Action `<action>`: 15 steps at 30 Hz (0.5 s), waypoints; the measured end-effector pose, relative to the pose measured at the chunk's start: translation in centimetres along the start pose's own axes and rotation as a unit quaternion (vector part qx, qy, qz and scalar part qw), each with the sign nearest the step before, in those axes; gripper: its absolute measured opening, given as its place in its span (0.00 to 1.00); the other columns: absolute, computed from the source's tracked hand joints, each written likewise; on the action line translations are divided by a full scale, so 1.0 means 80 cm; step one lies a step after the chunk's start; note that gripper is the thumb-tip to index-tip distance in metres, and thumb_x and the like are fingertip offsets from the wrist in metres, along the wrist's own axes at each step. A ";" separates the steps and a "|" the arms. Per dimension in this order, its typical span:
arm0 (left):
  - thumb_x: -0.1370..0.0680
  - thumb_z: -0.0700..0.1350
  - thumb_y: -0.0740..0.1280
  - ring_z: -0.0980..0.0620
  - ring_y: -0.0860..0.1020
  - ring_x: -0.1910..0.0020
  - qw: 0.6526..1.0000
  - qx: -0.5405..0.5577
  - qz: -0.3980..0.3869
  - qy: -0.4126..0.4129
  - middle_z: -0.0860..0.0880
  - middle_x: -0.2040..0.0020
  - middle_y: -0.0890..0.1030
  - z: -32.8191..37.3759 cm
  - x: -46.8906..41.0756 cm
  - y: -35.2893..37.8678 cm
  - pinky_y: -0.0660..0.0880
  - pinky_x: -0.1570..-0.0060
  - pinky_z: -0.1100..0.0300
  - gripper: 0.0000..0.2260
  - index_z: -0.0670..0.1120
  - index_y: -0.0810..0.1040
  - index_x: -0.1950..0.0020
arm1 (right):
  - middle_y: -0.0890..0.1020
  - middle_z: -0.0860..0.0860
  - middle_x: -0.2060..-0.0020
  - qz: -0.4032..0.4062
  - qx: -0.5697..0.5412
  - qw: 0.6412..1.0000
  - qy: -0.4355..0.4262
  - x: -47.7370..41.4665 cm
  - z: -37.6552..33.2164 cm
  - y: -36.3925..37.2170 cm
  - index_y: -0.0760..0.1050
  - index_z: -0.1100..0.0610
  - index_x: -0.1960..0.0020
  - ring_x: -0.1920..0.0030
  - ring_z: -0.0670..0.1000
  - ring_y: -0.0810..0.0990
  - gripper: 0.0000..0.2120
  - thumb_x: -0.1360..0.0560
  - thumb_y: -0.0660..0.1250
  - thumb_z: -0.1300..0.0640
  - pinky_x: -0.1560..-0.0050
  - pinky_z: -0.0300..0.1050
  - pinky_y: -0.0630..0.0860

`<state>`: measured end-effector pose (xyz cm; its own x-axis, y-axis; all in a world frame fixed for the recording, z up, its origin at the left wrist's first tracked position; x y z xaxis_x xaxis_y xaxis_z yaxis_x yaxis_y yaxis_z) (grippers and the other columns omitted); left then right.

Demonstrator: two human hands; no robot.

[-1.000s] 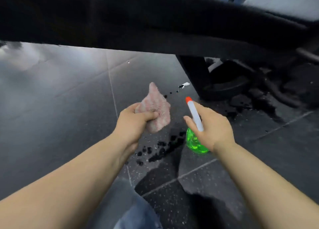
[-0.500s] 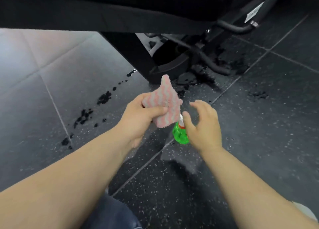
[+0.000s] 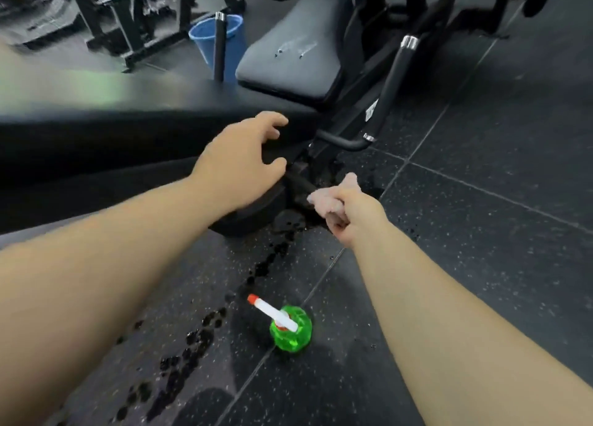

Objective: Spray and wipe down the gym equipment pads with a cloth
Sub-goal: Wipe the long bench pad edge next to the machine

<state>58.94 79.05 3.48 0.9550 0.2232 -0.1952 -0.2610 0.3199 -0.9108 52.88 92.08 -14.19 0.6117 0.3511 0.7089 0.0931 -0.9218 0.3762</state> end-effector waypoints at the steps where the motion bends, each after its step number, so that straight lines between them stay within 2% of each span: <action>1: 0.25 0.49 0.69 0.48 0.71 0.33 0.991 -0.119 -0.007 0.060 0.50 0.34 0.76 0.009 -0.025 -0.001 0.69 0.34 0.50 0.26 0.52 0.68 0.27 | 0.76 0.47 0.71 0.033 0.027 0.999 -0.009 -0.019 -0.014 -0.012 0.77 0.47 0.48 0.85 0.45 0.60 0.12 0.22 0.57 0.59 0.82 0.34 0.57; 2: 0.25 0.52 0.68 0.46 0.67 0.29 0.964 -0.245 -0.039 0.098 0.48 0.29 0.73 0.008 -0.044 0.007 0.66 0.31 0.48 0.28 0.52 0.66 0.25 | 0.74 0.48 0.70 0.054 0.039 0.998 -0.022 -0.035 -0.021 -0.017 0.74 0.47 0.54 0.83 0.45 0.61 0.09 0.22 0.58 0.58 0.82 0.35 0.58; 4: 0.25 0.61 0.66 0.44 0.59 0.24 0.882 -0.443 -0.120 0.106 0.46 0.23 0.62 -0.014 -0.080 0.030 0.60 0.27 0.46 0.37 0.52 0.55 0.21 | 0.72 0.51 0.69 0.067 0.021 0.997 -0.025 -0.072 -0.031 -0.014 0.77 0.49 0.55 0.78 0.47 0.62 0.07 0.22 0.61 0.51 0.81 0.36 0.60; 5: 0.26 0.65 0.64 0.42 0.59 0.24 0.853 -0.495 -0.136 0.098 0.45 0.22 0.59 -0.026 -0.090 0.038 0.62 0.29 0.46 0.40 0.53 0.50 0.20 | 0.73 0.52 0.67 0.058 0.007 0.998 -0.012 -0.085 -0.033 -0.004 0.80 0.48 0.55 0.77 0.47 0.60 0.08 0.22 0.62 0.49 0.80 0.36 0.60; 6: 0.26 0.67 0.62 0.42 0.63 0.26 0.840 -0.520 -0.128 0.092 0.44 0.23 0.61 -0.032 -0.096 0.043 0.66 0.33 0.46 0.42 0.53 0.47 0.20 | 0.74 0.53 0.67 0.043 -0.004 0.999 -0.003 -0.097 -0.034 0.009 0.81 0.48 0.57 0.76 0.47 0.59 0.11 0.22 0.63 0.46 0.78 0.36 0.60; 8: 0.25 0.68 0.60 0.43 0.69 0.32 0.832 -0.539 -0.089 0.101 0.45 0.26 0.65 -0.035 -0.106 0.053 0.70 0.40 0.49 0.41 0.52 0.46 0.20 | 0.73 0.52 0.72 -0.009 -0.012 1.000 0.002 -0.116 -0.041 0.038 0.82 0.47 0.53 0.78 0.47 0.60 0.13 0.20 0.59 0.47 0.74 0.38 0.59; 9: 0.25 0.68 0.59 0.43 0.69 0.33 0.829 -0.543 -0.074 0.115 0.46 0.26 0.65 -0.035 -0.108 0.057 0.70 0.41 0.50 0.40 0.51 0.46 0.20 | 0.70 0.52 0.74 -0.052 -0.048 0.998 0.001 -0.124 -0.044 0.054 0.75 0.43 0.41 0.79 0.47 0.60 0.11 0.19 0.56 0.51 0.74 0.38 0.59; 10: 0.24 0.67 0.58 0.44 0.69 0.33 0.826 -0.546 -0.066 0.124 0.46 0.25 0.64 -0.036 -0.108 0.058 0.70 0.40 0.51 0.39 0.51 0.45 0.20 | 0.68 0.51 0.74 -0.081 -0.099 0.992 0.003 -0.132 -0.044 0.066 0.77 0.48 0.60 0.79 0.46 0.62 0.17 0.19 0.54 0.55 0.74 0.37 0.59; 11: 0.24 0.67 0.57 0.44 0.68 0.32 0.826 -0.545 -0.060 0.132 0.46 0.24 0.63 -0.035 -0.106 0.057 0.69 0.39 0.52 0.39 0.51 0.45 0.20 | 0.68 0.52 0.73 -0.114 -0.149 0.982 0.008 -0.134 -0.045 0.077 0.61 0.53 0.68 0.77 0.47 0.63 0.17 0.20 0.52 0.58 0.73 0.37 0.60; 12: 0.24 0.66 0.56 0.44 0.68 0.32 0.826 -0.544 -0.059 0.135 0.45 0.24 0.61 -0.035 -0.104 0.057 0.68 0.39 0.52 0.39 0.50 0.45 0.20 | 0.69 0.54 0.71 -0.142 -0.195 0.970 0.013 -0.135 -0.044 0.086 0.67 0.56 0.64 0.74 0.47 0.64 0.13 0.21 0.52 0.62 0.70 0.36 0.59; 14: 0.24 0.66 0.56 0.44 0.67 0.31 0.824 -0.547 -0.054 0.137 0.44 0.23 0.61 -0.037 -0.104 0.057 0.67 0.38 0.52 0.39 0.50 0.45 0.20 | 0.69 0.54 0.69 -0.204 -0.250 0.946 0.034 -0.137 -0.035 0.102 0.65 0.57 0.64 0.70 0.47 0.65 0.12 0.24 0.53 0.69 0.63 0.37 0.55; 15: 0.24 0.65 0.56 0.44 0.67 0.31 0.822 -0.549 -0.051 0.142 0.44 0.23 0.61 -0.036 -0.102 0.059 0.67 0.38 0.52 0.39 0.49 0.45 0.20 | 0.69 0.53 0.68 -0.225 -0.272 0.935 0.044 -0.138 -0.029 0.102 0.66 0.57 0.63 0.70 0.46 0.67 0.13 0.23 0.54 0.70 0.63 0.37 0.56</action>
<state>50.33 76.07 -0.27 0.9991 -0.0264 -0.0329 -0.0418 -0.7344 -0.6775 45.04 81.03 -17.56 0.5384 0.7168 0.4431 -0.1023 -0.4664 0.8787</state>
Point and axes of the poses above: each hand's wrist, its own x-axis away from the middle knuckle, its own y-axis out of the palm, z = x × y, the point moved 7 cm from there along -x, towards the middle knuckle
